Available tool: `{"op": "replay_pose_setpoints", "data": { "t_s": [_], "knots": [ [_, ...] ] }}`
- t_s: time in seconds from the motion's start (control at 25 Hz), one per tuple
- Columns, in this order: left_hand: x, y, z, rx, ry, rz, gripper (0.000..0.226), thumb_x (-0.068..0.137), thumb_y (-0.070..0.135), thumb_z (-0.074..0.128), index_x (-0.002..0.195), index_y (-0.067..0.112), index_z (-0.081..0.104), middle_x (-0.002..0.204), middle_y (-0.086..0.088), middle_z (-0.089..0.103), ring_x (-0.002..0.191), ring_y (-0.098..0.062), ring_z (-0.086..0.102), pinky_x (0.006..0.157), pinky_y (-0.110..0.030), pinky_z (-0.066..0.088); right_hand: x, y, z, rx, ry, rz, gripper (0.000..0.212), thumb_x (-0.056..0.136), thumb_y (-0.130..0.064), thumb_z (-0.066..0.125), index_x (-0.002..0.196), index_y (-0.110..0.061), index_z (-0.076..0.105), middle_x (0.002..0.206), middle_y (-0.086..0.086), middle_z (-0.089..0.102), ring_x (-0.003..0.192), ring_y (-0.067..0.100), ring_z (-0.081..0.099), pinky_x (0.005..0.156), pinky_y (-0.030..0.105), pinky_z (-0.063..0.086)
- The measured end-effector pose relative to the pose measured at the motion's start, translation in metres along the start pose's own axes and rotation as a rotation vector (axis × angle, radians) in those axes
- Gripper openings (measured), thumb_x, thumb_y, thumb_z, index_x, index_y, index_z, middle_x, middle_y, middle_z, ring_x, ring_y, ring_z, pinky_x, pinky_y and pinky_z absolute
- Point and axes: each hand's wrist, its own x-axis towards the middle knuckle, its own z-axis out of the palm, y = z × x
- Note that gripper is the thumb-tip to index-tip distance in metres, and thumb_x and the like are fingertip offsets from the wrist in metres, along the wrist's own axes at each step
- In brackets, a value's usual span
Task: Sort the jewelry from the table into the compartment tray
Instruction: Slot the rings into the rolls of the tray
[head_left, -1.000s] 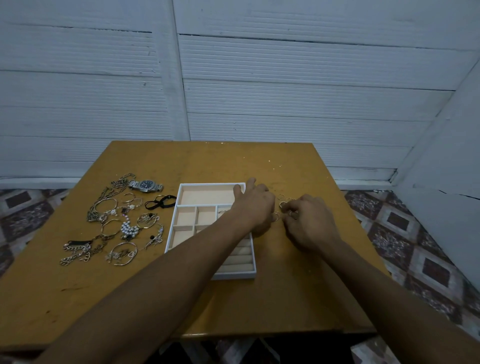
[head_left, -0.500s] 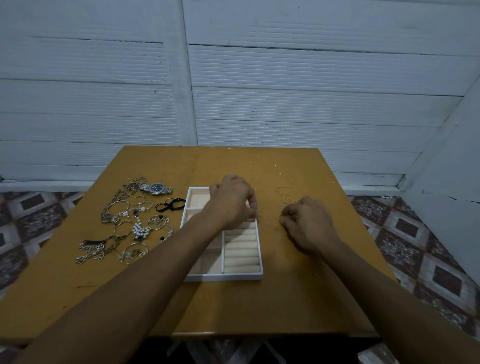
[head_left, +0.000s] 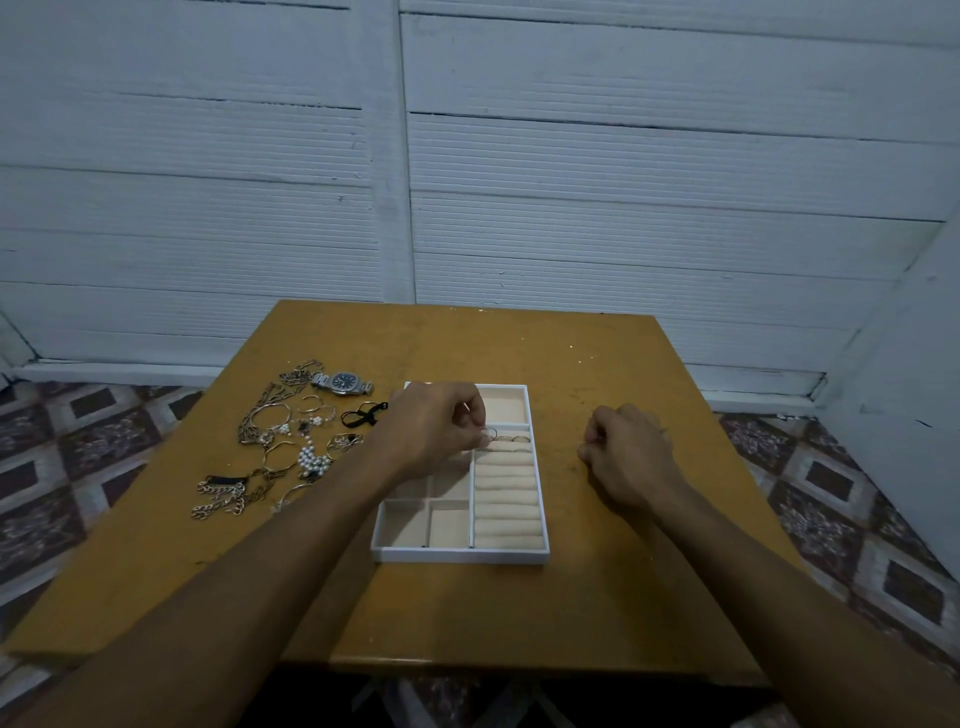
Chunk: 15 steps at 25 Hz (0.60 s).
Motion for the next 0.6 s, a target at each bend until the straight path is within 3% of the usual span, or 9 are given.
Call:
{"op": "replay_pose_setpoints", "data": {
  "t_s": [0.2,0.36,0.48,0.6],
  "knots": [
    [-0.005,-0.002,0.000,-0.009,-0.015,0.024,0.011,0.078,0.029,0.078,0.085,0.021,0.073,0.081,0.008,0.071,0.078,-0.005,0.063,0.079,-0.035,0.053,-0.008,-0.002,-0.001,0.024,0.024,-0.028,0.007,0.092,-0.026,0.057,0.086,-0.027,0.054,0.086,-0.007,0.061,0.094,0.018,0.050,0.087,0.039,0.034],
    [-0.009,-0.002,-0.001,-0.010,-0.036,0.007,0.011,0.077,0.028,0.078,0.086,0.021,0.076,0.082,0.006,0.073,0.080,-0.009,0.064,0.077,-0.035,0.051,-0.010,-0.004,-0.003,0.039,0.012,-0.056,0.009,0.092,-0.021,0.057,0.085,-0.026,0.059,0.082,-0.008,0.064,0.087,0.015,0.056,0.092,0.040,0.042],
    [-0.010,-0.002,-0.002,0.024,-0.049,0.014,0.011,0.082,0.026,0.073,0.090,0.020,0.077,0.087,0.005,0.074,0.085,-0.010,0.064,0.083,-0.034,0.050,-0.011,-0.008,-0.005,0.088,0.000,-0.075,0.010,0.091,-0.017,0.058,0.085,-0.023,0.062,0.081,-0.007,0.065,0.079,0.012,0.058,0.079,0.041,0.054],
    [-0.012,-0.002,0.000,0.070,-0.050,-0.006,0.012,0.084,0.029,0.070,0.094,0.023,0.076,0.091,0.006,0.073,0.090,-0.010,0.062,0.087,-0.035,0.048,-0.013,-0.014,-0.005,0.143,0.018,-0.094,0.011,0.090,-0.016,0.058,0.084,-0.024,0.063,0.082,-0.007,0.065,0.075,0.009,0.057,0.071,0.037,0.056]
  ]
}}
